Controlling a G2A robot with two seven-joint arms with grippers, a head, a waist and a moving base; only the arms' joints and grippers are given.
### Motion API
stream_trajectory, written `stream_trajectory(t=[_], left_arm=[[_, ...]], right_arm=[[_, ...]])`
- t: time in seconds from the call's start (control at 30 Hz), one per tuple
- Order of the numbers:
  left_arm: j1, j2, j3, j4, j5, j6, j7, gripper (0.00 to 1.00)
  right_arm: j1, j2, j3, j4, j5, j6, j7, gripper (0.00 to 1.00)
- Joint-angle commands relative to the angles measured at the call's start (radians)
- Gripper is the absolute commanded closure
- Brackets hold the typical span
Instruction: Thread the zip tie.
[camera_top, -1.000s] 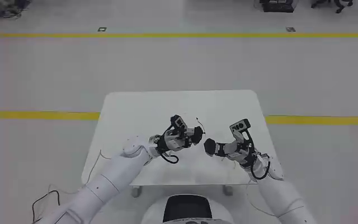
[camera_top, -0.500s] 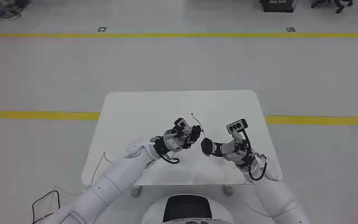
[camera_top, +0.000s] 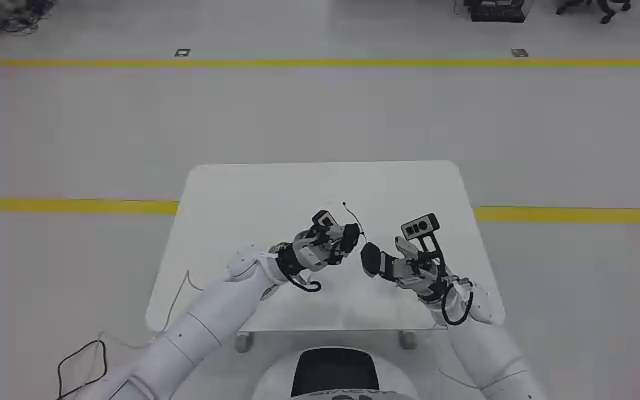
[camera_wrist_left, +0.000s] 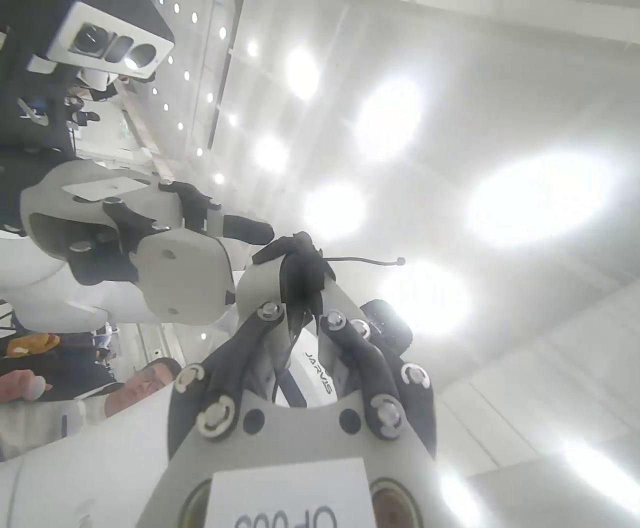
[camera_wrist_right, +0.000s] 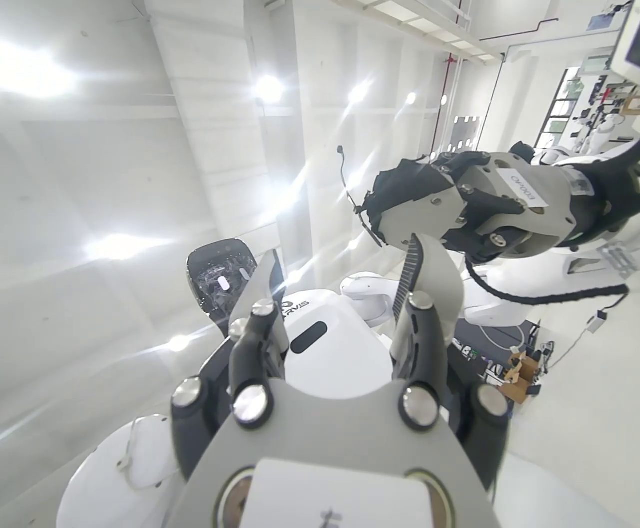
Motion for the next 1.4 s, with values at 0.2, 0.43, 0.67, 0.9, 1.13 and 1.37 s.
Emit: stream_trajectory(t=[0.2,0.43,0.67,0.9,1.13,1.37], left_arm=[[0.001,-0.005,-0.004,0.002,0.032,0.000,0.014,1.00],[0.002,-0.009,-0.008,0.002,0.053,0.003,0.016,1.00],[0.004,-0.012,-0.012,-0.002,0.071,0.010,0.011,1.00],[0.006,-0.015,-0.015,0.000,0.082,0.024,0.006,1.00],[0.008,-0.017,-0.018,-0.001,0.092,0.029,0.004,1.00],[0.011,-0.019,-0.023,-0.003,0.099,0.033,0.001,1.00]], right_arm=[[0.000,-0.014,0.007,0.010,-0.004,0.000,0.010,0.59],[0.003,-0.023,0.010,0.019,-0.004,0.000,0.017,0.62],[0.006,-0.028,0.014,0.027,-0.003,0.000,0.020,0.65],[0.010,-0.033,0.013,0.036,0.001,0.000,0.022,0.67],[0.011,-0.036,0.015,0.039,-0.002,0.000,0.021,0.71],[0.011,-0.037,0.013,0.043,0.001,0.000,0.022,0.82]])
